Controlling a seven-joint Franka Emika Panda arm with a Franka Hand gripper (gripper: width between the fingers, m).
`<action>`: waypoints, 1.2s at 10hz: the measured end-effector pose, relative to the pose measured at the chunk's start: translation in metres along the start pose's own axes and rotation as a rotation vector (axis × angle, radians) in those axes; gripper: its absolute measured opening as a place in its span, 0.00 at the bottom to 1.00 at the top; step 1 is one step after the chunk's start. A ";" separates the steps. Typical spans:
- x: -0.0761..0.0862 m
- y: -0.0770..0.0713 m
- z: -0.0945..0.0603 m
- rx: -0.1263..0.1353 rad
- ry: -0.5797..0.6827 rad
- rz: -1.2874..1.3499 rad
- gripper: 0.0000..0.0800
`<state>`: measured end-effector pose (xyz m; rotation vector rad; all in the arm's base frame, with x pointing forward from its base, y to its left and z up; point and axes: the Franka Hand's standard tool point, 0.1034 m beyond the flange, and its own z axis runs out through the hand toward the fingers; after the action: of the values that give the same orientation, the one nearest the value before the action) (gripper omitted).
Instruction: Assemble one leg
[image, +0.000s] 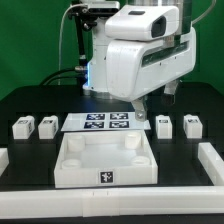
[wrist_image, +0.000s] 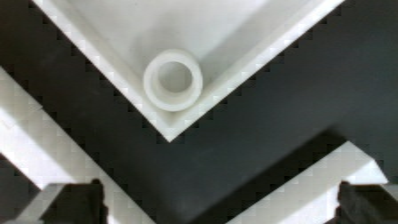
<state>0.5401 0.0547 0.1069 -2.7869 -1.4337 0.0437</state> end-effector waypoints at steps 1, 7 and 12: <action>-0.016 -0.016 0.004 0.000 -0.004 -0.124 0.81; -0.108 -0.044 0.058 0.030 0.008 -0.717 0.81; -0.122 -0.033 0.093 0.052 0.025 -0.746 0.81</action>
Offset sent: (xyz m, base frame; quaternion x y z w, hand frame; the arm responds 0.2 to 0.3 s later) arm -0.0610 -0.0413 -0.0270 0.0077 0.0205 -0.3067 0.9516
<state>0.4394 -0.0258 0.0175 -2.0295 -2.3008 0.0387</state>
